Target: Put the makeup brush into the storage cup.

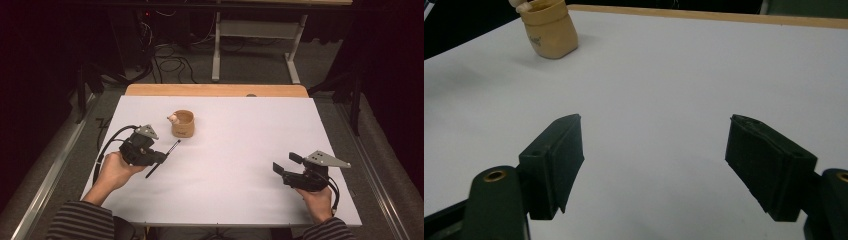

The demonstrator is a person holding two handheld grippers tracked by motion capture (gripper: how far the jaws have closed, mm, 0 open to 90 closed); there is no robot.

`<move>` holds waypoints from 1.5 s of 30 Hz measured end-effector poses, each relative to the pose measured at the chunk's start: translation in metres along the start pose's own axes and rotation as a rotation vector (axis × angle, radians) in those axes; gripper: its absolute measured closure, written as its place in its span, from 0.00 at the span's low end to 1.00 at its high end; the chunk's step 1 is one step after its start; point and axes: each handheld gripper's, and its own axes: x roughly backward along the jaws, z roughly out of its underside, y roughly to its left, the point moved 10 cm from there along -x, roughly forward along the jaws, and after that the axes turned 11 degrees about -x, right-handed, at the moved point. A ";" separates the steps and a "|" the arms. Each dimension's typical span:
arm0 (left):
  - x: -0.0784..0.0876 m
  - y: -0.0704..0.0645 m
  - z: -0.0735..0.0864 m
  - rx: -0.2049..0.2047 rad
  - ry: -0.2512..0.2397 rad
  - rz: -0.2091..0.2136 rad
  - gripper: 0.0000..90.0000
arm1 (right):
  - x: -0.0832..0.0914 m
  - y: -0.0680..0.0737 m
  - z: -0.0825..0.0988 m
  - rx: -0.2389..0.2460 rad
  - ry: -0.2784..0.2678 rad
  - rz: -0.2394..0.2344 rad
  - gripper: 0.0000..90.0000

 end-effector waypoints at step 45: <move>0.011 0.010 -0.032 0.049 -0.221 -0.077 0.93 | 0.000 0.000 0.000 0.003 0.001 -0.001 0.27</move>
